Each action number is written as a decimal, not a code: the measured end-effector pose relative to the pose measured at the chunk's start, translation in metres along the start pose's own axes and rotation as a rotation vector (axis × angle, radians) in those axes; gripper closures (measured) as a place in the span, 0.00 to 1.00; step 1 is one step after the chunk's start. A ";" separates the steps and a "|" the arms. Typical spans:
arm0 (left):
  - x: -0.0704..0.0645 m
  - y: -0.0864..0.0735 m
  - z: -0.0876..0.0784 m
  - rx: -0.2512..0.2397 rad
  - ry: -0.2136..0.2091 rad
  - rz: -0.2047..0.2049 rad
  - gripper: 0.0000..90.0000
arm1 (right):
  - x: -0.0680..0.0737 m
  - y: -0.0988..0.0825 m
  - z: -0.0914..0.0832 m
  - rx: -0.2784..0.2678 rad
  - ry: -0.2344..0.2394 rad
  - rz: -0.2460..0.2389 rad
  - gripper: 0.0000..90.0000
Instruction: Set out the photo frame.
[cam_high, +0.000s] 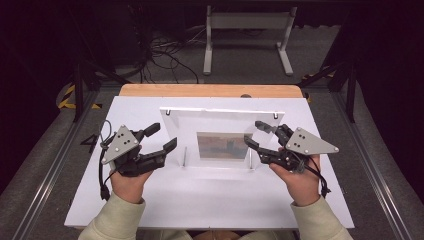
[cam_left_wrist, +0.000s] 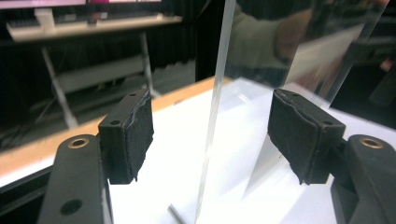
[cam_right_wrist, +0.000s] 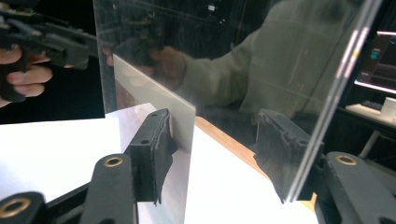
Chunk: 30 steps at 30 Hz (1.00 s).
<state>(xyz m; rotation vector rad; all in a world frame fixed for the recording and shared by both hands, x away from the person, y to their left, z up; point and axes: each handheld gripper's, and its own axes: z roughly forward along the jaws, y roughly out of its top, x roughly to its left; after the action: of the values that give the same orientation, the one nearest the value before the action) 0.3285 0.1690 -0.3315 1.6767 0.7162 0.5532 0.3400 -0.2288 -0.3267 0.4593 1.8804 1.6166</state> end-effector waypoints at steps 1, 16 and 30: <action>0.005 -0.006 0.003 0.025 -0.001 -0.016 0.33 | -0.005 -0.004 0.003 0.014 -0.004 0.012 0.48; 0.033 -0.047 0.007 0.151 -0.036 -0.084 0.28 | -0.025 -0.027 0.027 0.071 0.004 0.084 0.38; 0.042 -0.060 0.006 0.150 -0.048 -0.059 0.26 | -0.037 -0.042 0.031 0.106 -0.025 0.154 0.35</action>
<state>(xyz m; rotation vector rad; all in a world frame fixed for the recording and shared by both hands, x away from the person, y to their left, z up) 0.3519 0.2032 -0.3917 1.7955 0.7852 0.4247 0.3932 -0.2360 -0.3616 0.6812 1.9597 1.6050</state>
